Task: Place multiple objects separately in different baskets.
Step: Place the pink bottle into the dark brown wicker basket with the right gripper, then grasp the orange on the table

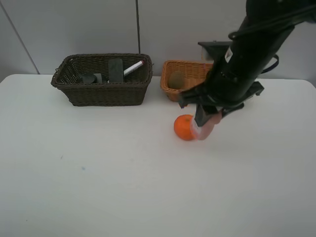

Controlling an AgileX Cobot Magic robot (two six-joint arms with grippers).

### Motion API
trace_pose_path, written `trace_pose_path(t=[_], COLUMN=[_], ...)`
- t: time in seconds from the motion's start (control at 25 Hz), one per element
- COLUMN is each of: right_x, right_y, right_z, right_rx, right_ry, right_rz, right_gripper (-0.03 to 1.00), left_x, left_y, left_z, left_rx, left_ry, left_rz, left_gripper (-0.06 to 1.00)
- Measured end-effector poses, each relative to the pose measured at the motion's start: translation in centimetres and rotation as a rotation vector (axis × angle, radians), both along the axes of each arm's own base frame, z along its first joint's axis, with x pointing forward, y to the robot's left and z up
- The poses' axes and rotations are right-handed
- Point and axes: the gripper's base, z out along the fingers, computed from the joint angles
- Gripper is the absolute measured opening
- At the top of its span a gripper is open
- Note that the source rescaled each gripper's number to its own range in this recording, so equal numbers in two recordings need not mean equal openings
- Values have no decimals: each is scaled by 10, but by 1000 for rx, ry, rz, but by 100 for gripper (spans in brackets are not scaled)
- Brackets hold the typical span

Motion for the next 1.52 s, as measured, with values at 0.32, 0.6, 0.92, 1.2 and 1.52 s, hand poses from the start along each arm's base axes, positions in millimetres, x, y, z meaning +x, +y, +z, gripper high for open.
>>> trace_pose_path(t=[0.32, 0.6, 0.92, 1.2, 1.52], right_x=[91, 156, 183, 189, 169], right_y=[50, 100, 120, 123, 110], right_z=[45, -3, -63, -66, -34], right_rx=[134, 214, 215, 236, 159], right_ry=[-226, -263, -225, -268, -156], right_rz=[44, 56, 49, 50, 61], right_gripper=[0, 0, 2, 92, 99], left_x=[0, 0, 0, 0, 0], left_y=[0, 0, 0, 0, 0], left_z=[0, 0, 0, 0, 0], left_rx=[0, 0, 0, 0, 0], left_ry=[0, 0, 0, 0, 0], left_rz=[0, 0, 0, 0, 0], left_gripper=[95, 95, 95, 95, 95])
